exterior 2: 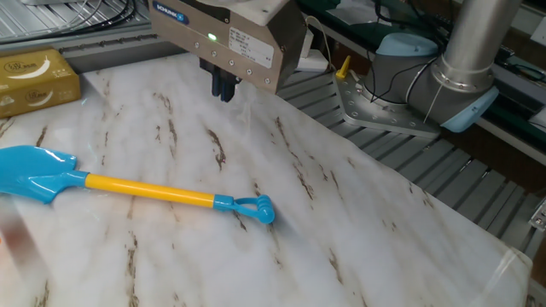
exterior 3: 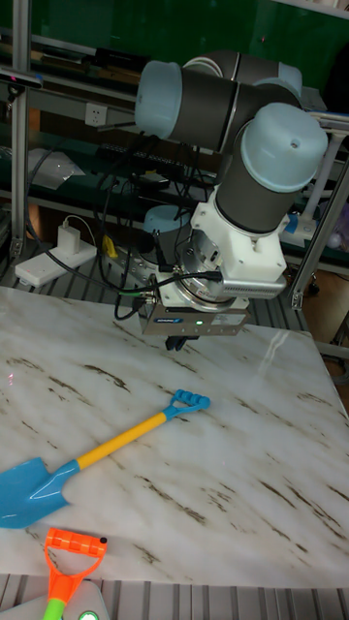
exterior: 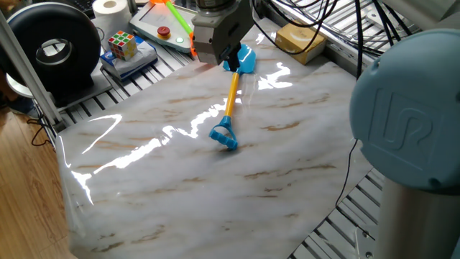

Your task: Use a shovel to scoop up an object

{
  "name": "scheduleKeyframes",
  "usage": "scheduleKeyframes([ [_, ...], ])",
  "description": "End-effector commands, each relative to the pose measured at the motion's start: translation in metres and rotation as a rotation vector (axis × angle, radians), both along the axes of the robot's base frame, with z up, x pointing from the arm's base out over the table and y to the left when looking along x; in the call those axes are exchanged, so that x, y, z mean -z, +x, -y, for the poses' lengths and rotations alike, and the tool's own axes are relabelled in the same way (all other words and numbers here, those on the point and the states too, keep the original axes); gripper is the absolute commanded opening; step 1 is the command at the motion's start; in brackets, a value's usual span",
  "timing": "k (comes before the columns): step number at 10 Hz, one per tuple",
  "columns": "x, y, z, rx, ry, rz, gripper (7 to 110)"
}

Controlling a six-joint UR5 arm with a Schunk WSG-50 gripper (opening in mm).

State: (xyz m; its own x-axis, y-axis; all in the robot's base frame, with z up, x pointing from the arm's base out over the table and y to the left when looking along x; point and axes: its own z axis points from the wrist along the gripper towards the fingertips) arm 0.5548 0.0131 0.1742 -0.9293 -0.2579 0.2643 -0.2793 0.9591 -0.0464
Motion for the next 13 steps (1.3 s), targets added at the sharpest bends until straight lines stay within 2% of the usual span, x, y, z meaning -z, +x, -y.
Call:
scheduleKeyframes([
  [1, 0.003, 0.011, -0.016, 0.013, 0.064, 0.045, 7],
  [3, 0.007, 0.043, -0.024, -0.013, 0.100, 0.173, 7],
  [4, 0.008, 0.054, -0.029, -0.005, 0.121, 0.220, 7],
  [5, 0.008, 0.063, -0.044, -0.037, 0.185, 0.252, 7],
  [6, 0.008, 0.063, -0.037, -0.033, 0.157, 0.252, 7],
  [7, 0.008, 0.060, -0.036, -0.033, 0.151, 0.241, 7],
  [9, 0.005, 0.026, -0.018, -0.035, 0.083, 0.103, 7],
  [10, 0.005, 0.023, -0.018, -0.022, 0.080, 0.091, 7],
  [11, 0.006, 0.028, -0.020, -0.008, 0.084, 0.113, 7],
  [12, 0.007, 0.037, -0.027, 0.012, 0.108, 0.150, 7],
  [13, 0.007, 0.038, -0.028, 0.027, 0.112, 0.156, 7],
])
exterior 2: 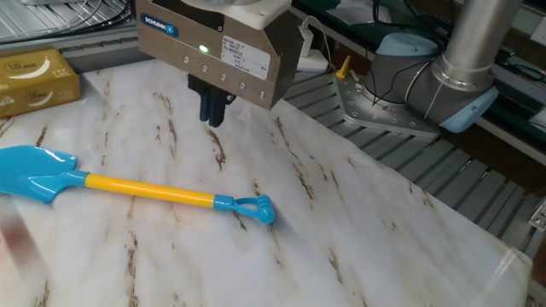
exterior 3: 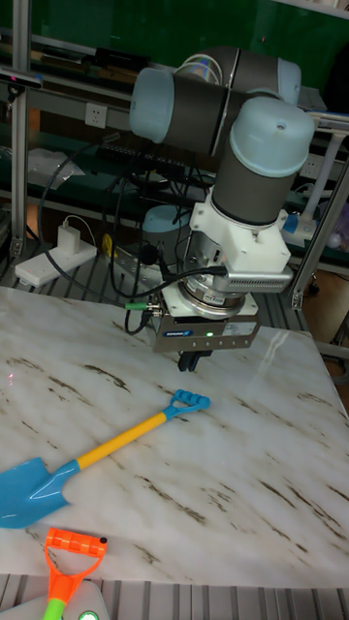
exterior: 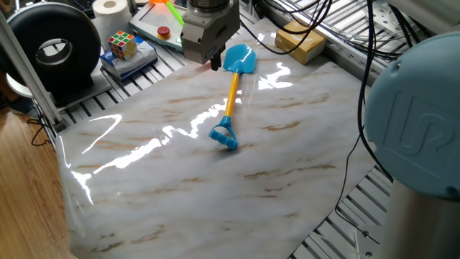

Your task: Use a shovel to scoop up an object

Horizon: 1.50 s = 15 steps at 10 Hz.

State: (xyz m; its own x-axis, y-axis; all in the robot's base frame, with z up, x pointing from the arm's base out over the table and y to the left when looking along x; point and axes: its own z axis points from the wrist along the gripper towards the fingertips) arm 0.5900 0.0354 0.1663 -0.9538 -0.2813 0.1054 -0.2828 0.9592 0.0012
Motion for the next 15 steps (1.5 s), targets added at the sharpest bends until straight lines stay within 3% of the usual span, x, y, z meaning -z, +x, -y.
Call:
scheduleKeyframes([
  [1, -0.001, 0.002, -0.006, 0.038, 0.021, 0.011, 7],
  [2, 0.009, -0.002, -0.008, 0.040, 0.036, -0.019, 7],
  [3, 0.032, -0.002, 0.002, -0.019, 0.032, -0.047, 7],
  [4, 0.045, -0.021, 0.025, -0.051, -0.027, -0.165, 7],
  [5, 0.061, -0.029, 0.044, -0.070, -0.090, -0.237, 7],
  [7, 0.107, -0.022, 0.041, -0.081, -0.130, -0.231, 7],
  [8, 0.122, -0.005, 0.047, -0.115, -0.182, -0.181, 7],
  [9, 0.137, 0.010, 0.042, -0.171, -0.182, -0.142, 7],
  [10, 0.150, 0.013, 0.024, -0.238, -0.117, -0.133, 7],
  [11, 0.156, 0.004, 0.018, -0.258, -0.117, -0.156, 7],
  [13, 0.154, -0.024, 0.016, -0.335, -0.102, -0.279, 7],
  [15, 0.145, -0.023, 0.035, -0.359, -0.178, -0.284, 7],
])
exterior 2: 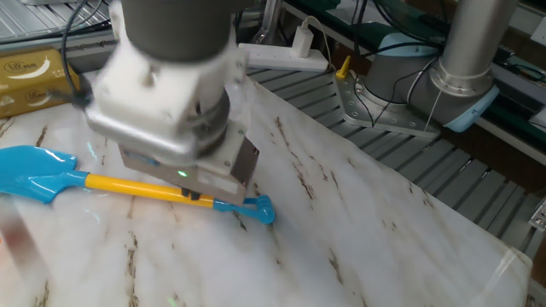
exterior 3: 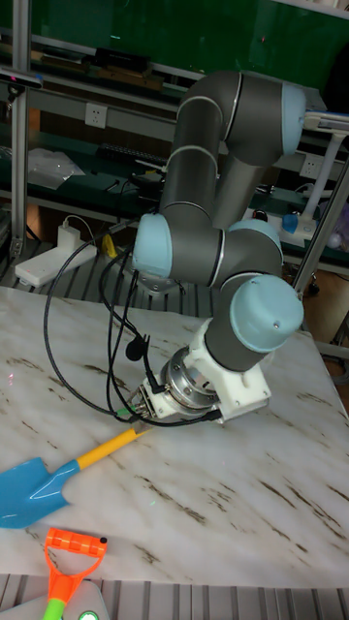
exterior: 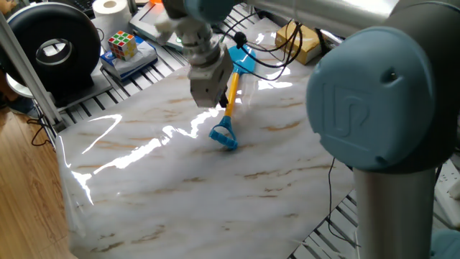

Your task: Use a shovel to scoop up an object

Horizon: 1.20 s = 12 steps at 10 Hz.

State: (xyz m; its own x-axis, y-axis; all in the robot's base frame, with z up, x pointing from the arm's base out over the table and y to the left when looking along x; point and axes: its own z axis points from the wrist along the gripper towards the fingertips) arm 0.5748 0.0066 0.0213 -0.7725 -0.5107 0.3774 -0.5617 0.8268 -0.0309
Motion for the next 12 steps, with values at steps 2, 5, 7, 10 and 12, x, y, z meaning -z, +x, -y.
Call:
scheduleKeyframes([
  [2, -0.001, -0.007, 0.006, -0.049, -0.028, -0.032, 7],
  [5, 0.006, -0.014, 0.016, -0.053, -0.055, -0.068, 7],
  [7, 0.014, -0.026, 0.009, -0.041, -0.013, -0.122, 7],
  [10, 0.009, -0.048, -0.003, -0.023, 0.036, -0.221, 7],
  [12, 0.015, -0.045, -0.004, -0.017, 0.038, -0.209, 7],
])
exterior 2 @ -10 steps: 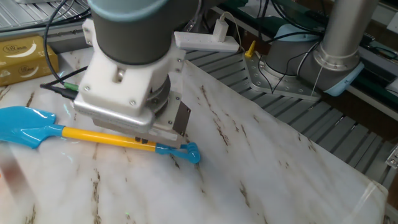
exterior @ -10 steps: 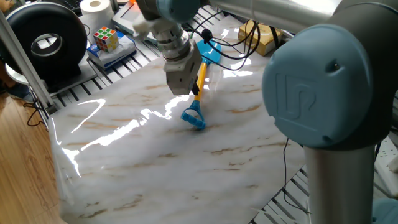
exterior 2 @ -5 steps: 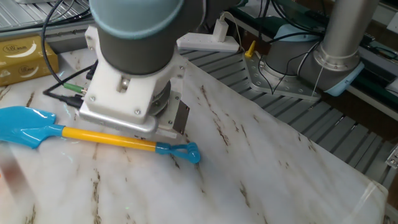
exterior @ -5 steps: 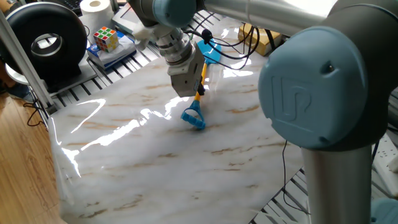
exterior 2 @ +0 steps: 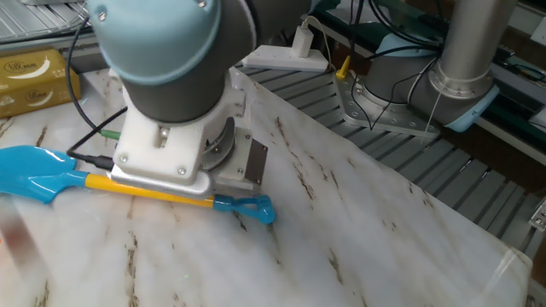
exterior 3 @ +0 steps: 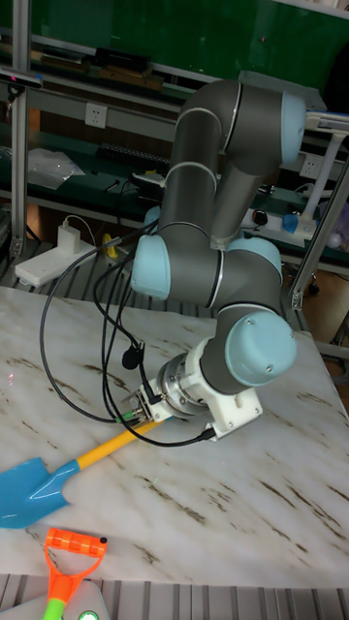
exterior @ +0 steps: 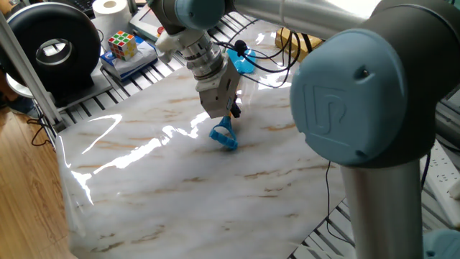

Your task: Use a shovel to scoop up an object

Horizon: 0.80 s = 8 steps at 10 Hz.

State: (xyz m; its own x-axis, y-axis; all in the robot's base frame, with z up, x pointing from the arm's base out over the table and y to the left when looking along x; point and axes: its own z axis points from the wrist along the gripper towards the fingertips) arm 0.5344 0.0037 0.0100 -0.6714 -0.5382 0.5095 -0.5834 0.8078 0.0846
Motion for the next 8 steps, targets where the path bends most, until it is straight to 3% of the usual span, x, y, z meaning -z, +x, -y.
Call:
scheduleKeyframes([
  [1, 0.008, -0.003, -0.009, 0.028, 0.033, -0.016, 7],
  [3, 0.016, 0.003, -0.009, 0.035, 0.025, 0.005, 7],
  [6, 0.006, 0.010, -0.025, 0.071, 0.049, 0.015, 7],
  [8, 0.003, 0.024, -0.033, 0.083, 0.037, 0.037, 7],
])
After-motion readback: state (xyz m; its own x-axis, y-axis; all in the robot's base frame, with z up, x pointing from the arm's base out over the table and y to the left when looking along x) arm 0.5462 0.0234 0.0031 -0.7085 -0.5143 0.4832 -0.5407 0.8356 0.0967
